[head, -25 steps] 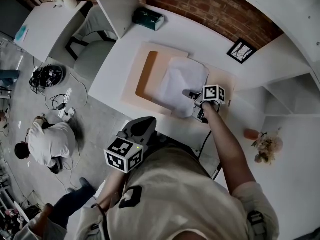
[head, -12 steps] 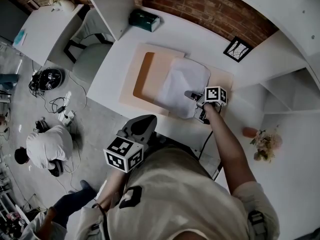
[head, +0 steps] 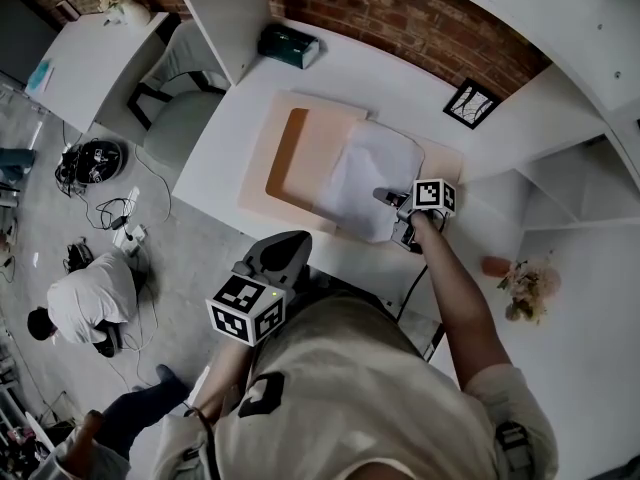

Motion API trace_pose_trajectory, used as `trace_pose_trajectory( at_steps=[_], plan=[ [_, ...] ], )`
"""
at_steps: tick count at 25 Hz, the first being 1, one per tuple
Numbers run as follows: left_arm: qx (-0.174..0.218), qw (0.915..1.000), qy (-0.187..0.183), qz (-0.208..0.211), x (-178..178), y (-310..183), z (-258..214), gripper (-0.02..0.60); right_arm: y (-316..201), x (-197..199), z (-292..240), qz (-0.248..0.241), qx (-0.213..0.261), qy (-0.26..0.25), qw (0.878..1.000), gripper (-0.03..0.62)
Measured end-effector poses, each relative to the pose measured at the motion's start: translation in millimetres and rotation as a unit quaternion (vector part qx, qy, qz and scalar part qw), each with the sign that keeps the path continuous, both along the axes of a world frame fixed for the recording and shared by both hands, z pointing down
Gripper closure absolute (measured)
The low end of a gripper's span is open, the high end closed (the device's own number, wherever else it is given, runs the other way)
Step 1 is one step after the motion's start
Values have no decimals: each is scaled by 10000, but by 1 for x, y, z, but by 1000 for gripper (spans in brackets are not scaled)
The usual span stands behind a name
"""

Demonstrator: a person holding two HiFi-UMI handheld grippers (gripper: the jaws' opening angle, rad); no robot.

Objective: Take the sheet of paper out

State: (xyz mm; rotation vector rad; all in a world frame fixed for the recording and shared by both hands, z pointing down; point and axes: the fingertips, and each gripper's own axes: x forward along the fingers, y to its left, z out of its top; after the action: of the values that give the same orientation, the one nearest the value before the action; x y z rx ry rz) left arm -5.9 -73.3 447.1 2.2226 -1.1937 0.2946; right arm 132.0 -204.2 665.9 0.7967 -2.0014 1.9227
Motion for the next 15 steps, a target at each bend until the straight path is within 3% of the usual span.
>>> trace_pose_trajectory(
  at_steps=[15],
  plan=[
    [-38,10000,86,-31,-6,2,4,565,3,16,0,-84,64,150,9998,566]
  ],
)
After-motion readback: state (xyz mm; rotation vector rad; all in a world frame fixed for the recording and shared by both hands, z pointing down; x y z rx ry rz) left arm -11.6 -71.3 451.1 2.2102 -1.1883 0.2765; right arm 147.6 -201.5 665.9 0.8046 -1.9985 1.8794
